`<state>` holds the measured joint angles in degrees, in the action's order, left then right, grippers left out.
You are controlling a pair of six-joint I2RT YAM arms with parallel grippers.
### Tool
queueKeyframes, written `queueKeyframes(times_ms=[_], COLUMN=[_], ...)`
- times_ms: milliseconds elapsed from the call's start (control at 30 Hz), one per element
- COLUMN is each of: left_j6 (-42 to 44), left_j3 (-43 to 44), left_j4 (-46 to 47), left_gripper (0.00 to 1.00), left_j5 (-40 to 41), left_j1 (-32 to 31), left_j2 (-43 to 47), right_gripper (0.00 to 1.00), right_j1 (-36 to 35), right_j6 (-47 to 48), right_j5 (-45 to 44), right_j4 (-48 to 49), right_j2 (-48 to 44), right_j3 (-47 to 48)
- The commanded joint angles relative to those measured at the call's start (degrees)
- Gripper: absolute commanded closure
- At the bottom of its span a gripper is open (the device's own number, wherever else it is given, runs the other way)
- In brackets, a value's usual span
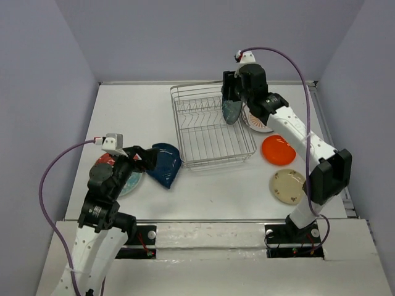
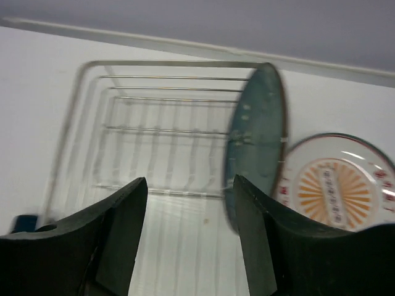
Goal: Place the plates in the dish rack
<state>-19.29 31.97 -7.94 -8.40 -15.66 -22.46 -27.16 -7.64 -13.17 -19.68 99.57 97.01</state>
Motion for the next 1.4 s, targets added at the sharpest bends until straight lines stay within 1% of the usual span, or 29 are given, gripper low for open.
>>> queueKeyframes(times_ms=[0, 33, 67, 100, 133, 167, 200, 233, 267, 300, 333, 367, 433, 467, 533, 567, 667, 700, 767, 833, 900, 1100, 1167, 1300, 1367], left_j6=[-0.3, -0.3, -0.2, 0.2, 0.5, 0.9, 1.4, 2.1, 2.8, 3.2, 3.4, 3.5, 3.6, 3.8, 4.1, 3.9, 3.7, 3.6, 3.4, 3.1, 3.1, 3.1, 3.1, 3.1, 3.0], left_j3=[2.4, 2.5, 3.2, 3.6, 4.2, 5.0, 5.3, 5.6, 5.7, 5.7, 5.1, 4.9, 4.7, 4.7, 4.7, 4.7, 4.6, 4.6, 4.5, 4.4, 4.4, 4.3, 4.2, 4.2, 4.2], left_j4=[1.7, 1.4, 1.1, 0.7, 0.3, 0.4, 0.6, 0.8, 1.3, 1.7, 1.8, 1.7, 1.4, 1.4, 1.4, 1.5, 1.5, 1.5, 1.9, 2.1, 2.3, 2.5, 2.6, 2.8, 2.9], left_gripper=[0.01, 0.01, 0.01, 0.01, 0.01, 0.01, 0.01, 0.01, 0.01, 0.01, 0.01, 0.01, 0.01, 0.01, 0.01, 0.01, 0.01, 0.01, 0.01, 0.01, 0.01, 0.01, 0.01, 0.01, 0.01], left_j5=[7.8, 10.0, 12.9, 14.5, 15.8, 18.0, 19.1, 20.1, 21.9, 23.2, 24.0, 24.9, 25.5, 25.8, 26.7, 26.8, 26.9, 26.9, 26.7, 25.8, 25.9, 26.2, 26.1, 25.8, 25.6], left_j1=[0.7, 0.7, 0.8, 0.7, 0.7, 0.7, 0.7, 0.7, 0.7, 0.7, 0.7, 0.7, 0.7, 0.8, 0.7, 0.7, 0.8, 0.7, 0.8, 0.6, 0.2, -2.3, -2.9, -4.1, -4.8], left_j2=[5.6, 7.4, 8.0, 8.4, 8.7, 8.8, 9.0, 9.2, 9.6, 10.1, 10.4, 11.1, 11.4, 11.5, 11.7, 12.3, 13.1, 13.1, 13.3, 13.8, 14.1, 15.2, 15.3, 15.5, 15.6], right_gripper=[0.39, 0.42, 0.52, 0.55, 0.58, 0.7, 0.77, 0.83, 0.87, 0.88, 0.89, 0.89, 0.89, 0.87, 0.79, 0.71, 0.6, 0.54, 0.5, 0.43, 0.4, 0.4, 0.41, 0.43, 0.45], right_j1=[-9.3, -11.2, -15.4, -17.6, -19.7, -23.4, -25.2, -26.9, -28.4, -29.9, -32.5, -33.6, -36.8, -38.0, -40.2, -42.3, -44.7, -44.7, -45.4, -46.0, -46.0, -46.0, -46.0, -46.0, -46.0], right_j6=[-10.0, -12.5, -13.7, -15.0, -18.3, -19.9, -21.8, -23.5, -27.2, -28.9, -32.8, -34.6, -39.3, -40.2, -41.5, -42.6, -46.2, -47.2, -49.3, -50.0, -51.4, -55.3, -54.3, -53.3, -52.3], right_j5=[18.3, 19.2, 19.6, 18.6, 17.8, 16.9, 14.2, 13.4, 11.1, 9.7, 6.3, 5.1, 2.7, 1.8, -2.5, -4.1, -7.5, -8.0, -8.4, -10.5, -11.2, -11.4, -12.1, -12.7, -11.2], right_j4=[9.1, 11.9, 13.6, 15.4, 17.3, 21.7, 23.4, 25.2, 29.0, 31.2, 33.3, 37.0, 40.3, 40.8, 41.5, 42.2, 42.4, 42.1, 41.1, 40.1, 39.2, 37.8, 35.6, 35.2, 34.9], right_j2=[-5.3, -5.2, -4.8, -4.5, -4.3, -4.1, -3.8, -3.1, -2.7, -2.3, -1.3, -0.6, 2.4, 3.4, 5.6, 8.0, 11.9, 14.6, 17.1, 20.2, 21.8, 27.9, 29.2, 31.8, 33.2], right_j3=[-6.9, -9.3, -10.5, -11.7, -12.9, -15.1, -16.1, -17.0, -18.1, -19.3, -21.9, -23.1, -24.5, -24.4, -23.5, -23.1, -20.6, -19.9, -18.2, -15.7, -14.1, -10.4, -8.2, -6.5, -4.7])
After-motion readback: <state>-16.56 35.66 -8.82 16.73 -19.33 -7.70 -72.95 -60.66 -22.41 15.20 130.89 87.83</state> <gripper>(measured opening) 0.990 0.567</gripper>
